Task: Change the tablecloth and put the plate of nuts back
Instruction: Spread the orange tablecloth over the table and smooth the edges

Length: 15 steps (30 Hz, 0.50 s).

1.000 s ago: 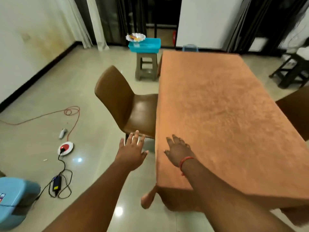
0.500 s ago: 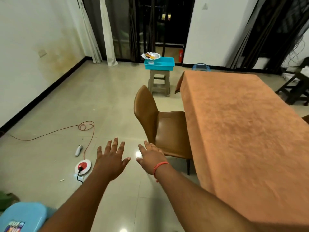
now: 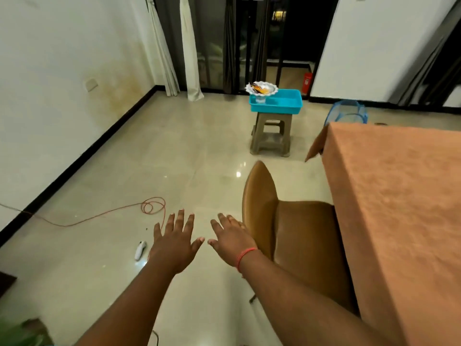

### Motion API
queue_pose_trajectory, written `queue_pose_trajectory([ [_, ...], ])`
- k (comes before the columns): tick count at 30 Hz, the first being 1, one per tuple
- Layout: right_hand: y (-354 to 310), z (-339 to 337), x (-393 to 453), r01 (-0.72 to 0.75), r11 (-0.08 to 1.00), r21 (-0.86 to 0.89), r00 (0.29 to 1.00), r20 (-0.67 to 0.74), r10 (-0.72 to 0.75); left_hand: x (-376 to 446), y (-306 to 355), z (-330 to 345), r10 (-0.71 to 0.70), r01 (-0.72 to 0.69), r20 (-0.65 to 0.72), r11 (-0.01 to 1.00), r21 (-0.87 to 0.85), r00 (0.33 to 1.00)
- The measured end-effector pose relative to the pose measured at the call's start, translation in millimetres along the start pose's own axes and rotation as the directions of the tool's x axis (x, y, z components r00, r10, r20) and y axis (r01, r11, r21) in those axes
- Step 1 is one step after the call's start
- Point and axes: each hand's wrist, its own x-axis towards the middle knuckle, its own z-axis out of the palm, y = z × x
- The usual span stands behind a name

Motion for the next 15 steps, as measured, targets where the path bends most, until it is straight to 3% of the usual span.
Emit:
queue_pose_trajectory([
  [8,42,-55,192,-0.042,0.998,0.043,0.998,-0.048,0.044,183,-43,-37,-0.026,0.025,-0.034,0.999,-0.026,0.999],
  [15,82,-69,356,-0.159,0.987,0.018,0.987,-0.028,0.159,383,-79,-57,0.108,-0.108,-0.018,0.994,0.000,0.994],
])
